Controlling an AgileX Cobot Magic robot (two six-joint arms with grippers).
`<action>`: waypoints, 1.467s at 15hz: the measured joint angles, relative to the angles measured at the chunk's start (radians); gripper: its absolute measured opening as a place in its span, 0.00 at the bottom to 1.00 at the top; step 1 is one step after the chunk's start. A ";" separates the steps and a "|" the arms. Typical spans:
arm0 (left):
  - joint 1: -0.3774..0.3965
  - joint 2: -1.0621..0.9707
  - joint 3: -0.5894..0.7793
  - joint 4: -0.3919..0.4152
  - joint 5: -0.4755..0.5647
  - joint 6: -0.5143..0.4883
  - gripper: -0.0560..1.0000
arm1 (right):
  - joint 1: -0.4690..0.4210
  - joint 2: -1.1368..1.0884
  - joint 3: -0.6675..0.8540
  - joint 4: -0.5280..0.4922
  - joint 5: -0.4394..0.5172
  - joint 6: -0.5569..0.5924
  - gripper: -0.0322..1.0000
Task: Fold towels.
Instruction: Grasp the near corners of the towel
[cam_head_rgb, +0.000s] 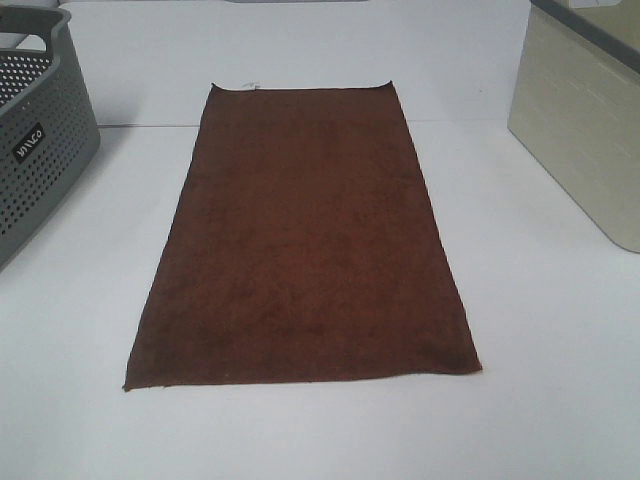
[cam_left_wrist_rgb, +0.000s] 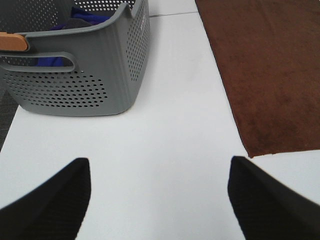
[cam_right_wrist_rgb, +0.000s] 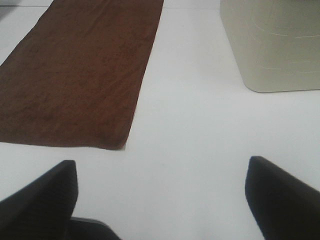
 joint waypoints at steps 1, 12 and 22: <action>0.000 0.000 0.000 0.000 0.000 0.000 0.74 | 0.000 0.000 0.000 0.000 0.000 0.000 0.85; 0.000 0.000 0.000 0.000 0.000 0.000 0.74 | 0.000 0.000 0.000 0.000 0.000 0.000 0.85; 0.000 0.000 0.000 0.000 0.000 0.000 0.74 | 0.000 0.000 0.000 0.000 0.000 0.000 0.85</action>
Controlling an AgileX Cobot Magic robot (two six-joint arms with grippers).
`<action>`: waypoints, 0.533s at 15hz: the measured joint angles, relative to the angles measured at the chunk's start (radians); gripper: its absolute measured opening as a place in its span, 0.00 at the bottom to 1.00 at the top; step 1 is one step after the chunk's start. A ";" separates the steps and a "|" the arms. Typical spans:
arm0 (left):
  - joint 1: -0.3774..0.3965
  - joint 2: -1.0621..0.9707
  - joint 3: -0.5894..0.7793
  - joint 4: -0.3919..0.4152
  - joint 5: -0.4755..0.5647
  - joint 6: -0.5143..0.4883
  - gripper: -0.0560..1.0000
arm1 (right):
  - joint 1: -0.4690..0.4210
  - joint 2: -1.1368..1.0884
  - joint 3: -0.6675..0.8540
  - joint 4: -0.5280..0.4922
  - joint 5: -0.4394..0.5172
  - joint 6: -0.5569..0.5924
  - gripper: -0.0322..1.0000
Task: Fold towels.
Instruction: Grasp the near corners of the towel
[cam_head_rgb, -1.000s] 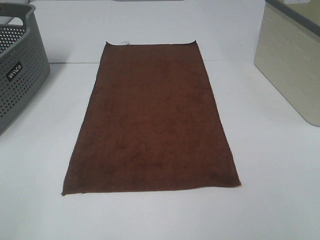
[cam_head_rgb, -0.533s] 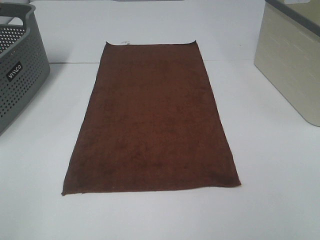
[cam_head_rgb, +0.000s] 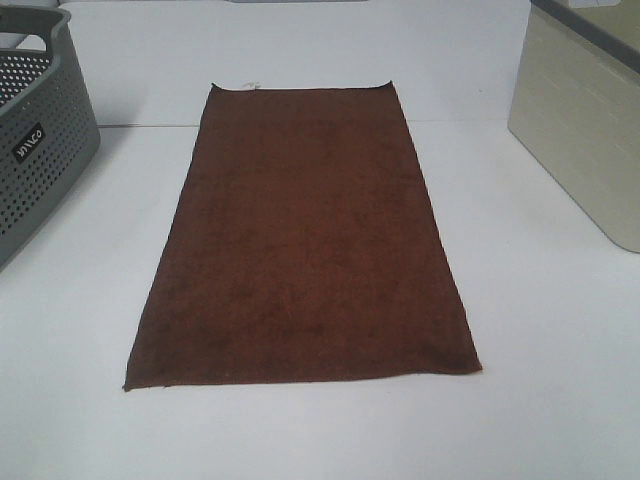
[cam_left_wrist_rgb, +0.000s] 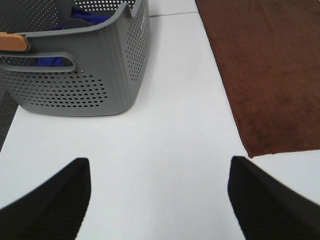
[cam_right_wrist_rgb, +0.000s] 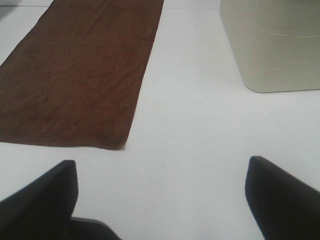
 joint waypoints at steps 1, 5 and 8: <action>0.000 0.000 0.000 0.000 0.000 0.000 0.74 | 0.000 0.000 0.000 0.000 0.000 0.000 0.85; 0.000 0.000 0.000 0.000 0.000 0.000 0.74 | 0.000 0.000 0.000 0.000 0.000 0.000 0.85; 0.000 0.000 0.000 0.000 0.000 0.000 0.74 | 0.000 0.000 0.000 0.000 0.000 0.000 0.85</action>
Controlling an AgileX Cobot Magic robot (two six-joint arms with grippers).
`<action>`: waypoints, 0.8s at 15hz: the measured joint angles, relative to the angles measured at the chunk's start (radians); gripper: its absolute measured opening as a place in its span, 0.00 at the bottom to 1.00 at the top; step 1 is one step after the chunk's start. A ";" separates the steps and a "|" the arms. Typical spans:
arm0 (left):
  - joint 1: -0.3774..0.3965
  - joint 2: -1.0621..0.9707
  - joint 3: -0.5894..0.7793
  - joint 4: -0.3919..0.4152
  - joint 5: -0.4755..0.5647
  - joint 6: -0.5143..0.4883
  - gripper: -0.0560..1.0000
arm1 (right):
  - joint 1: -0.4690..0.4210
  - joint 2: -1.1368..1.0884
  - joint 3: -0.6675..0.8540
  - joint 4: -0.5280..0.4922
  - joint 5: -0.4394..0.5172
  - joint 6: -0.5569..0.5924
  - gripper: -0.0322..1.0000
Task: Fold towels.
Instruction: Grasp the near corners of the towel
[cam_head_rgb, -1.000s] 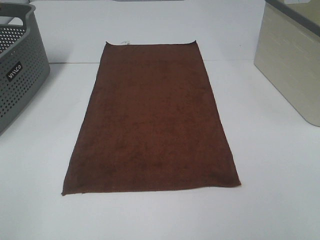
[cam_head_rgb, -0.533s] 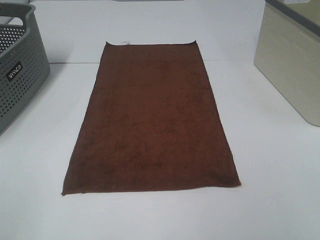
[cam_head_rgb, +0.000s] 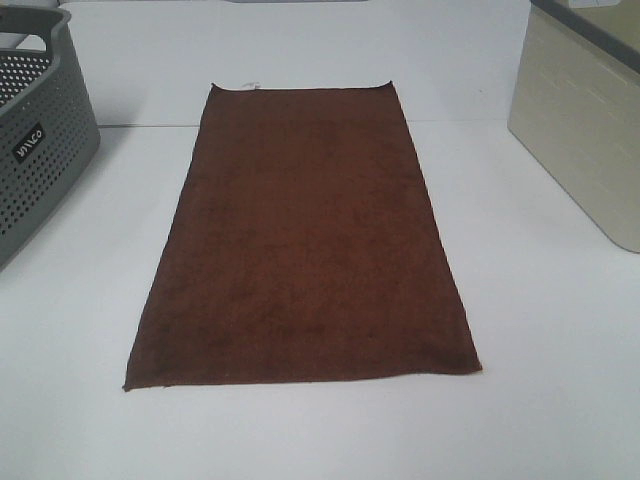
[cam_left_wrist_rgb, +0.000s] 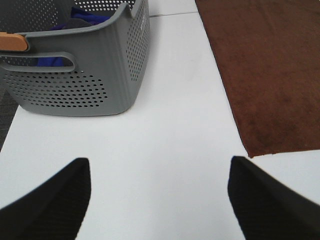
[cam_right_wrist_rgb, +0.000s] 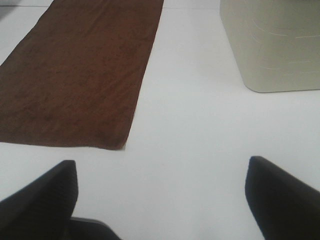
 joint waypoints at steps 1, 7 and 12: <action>0.000 0.000 0.000 0.000 0.000 0.000 0.74 | 0.000 0.000 0.000 0.000 0.000 0.000 0.85; 0.000 0.000 0.000 0.000 0.000 0.000 0.74 | 0.000 0.000 0.000 0.000 0.000 0.000 0.85; 0.000 0.000 0.000 0.000 0.000 0.000 0.74 | 0.000 0.000 0.000 0.000 0.000 0.000 0.85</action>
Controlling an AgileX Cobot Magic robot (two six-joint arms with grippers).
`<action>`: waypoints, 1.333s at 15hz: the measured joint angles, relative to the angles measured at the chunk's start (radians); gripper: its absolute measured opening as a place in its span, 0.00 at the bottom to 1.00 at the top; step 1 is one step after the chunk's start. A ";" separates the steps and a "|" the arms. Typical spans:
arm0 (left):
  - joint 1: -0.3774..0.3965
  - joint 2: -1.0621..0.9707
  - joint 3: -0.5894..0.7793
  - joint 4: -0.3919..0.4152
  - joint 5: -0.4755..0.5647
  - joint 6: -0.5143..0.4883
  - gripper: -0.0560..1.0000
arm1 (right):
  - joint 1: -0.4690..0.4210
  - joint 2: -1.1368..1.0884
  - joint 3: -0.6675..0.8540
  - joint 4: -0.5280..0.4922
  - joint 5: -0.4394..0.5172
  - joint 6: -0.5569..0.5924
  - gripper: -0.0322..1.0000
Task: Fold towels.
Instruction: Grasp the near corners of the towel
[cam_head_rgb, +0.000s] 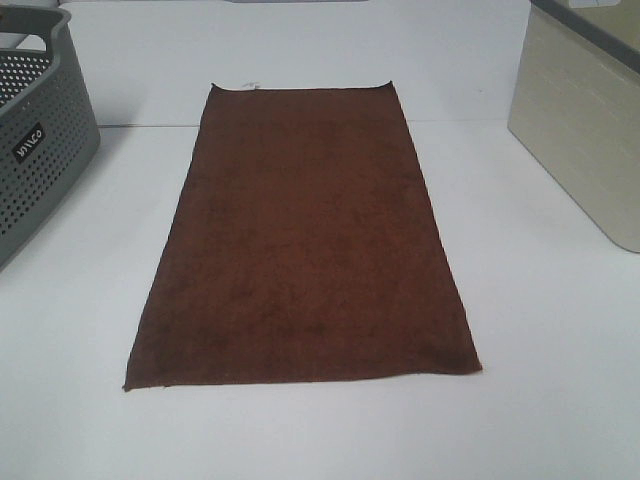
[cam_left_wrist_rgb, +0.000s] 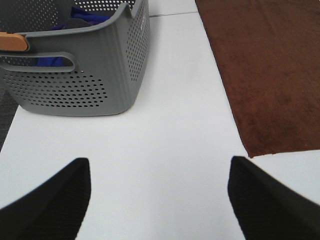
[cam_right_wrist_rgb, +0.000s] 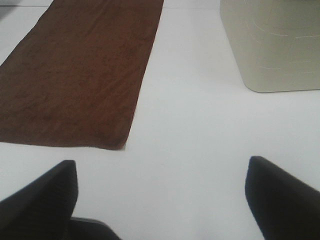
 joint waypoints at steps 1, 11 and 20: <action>0.000 0.000 0.000 0.000 0.000 0.000 0.74 | 0.000 0.000 0.000 0.000 0.000 0.000 0.85; 0.000 0.000 0.000 0.000 0.000 0.000 0.74 | 0.000 0.000 0.000 0.000 0.000 0.000 0.85; 0.000 0.150 0.093 -0.153 -0.477 -0.040 0.74 | 0.000 0.291 -0.017 -0.011 -0.111 0.047 0.82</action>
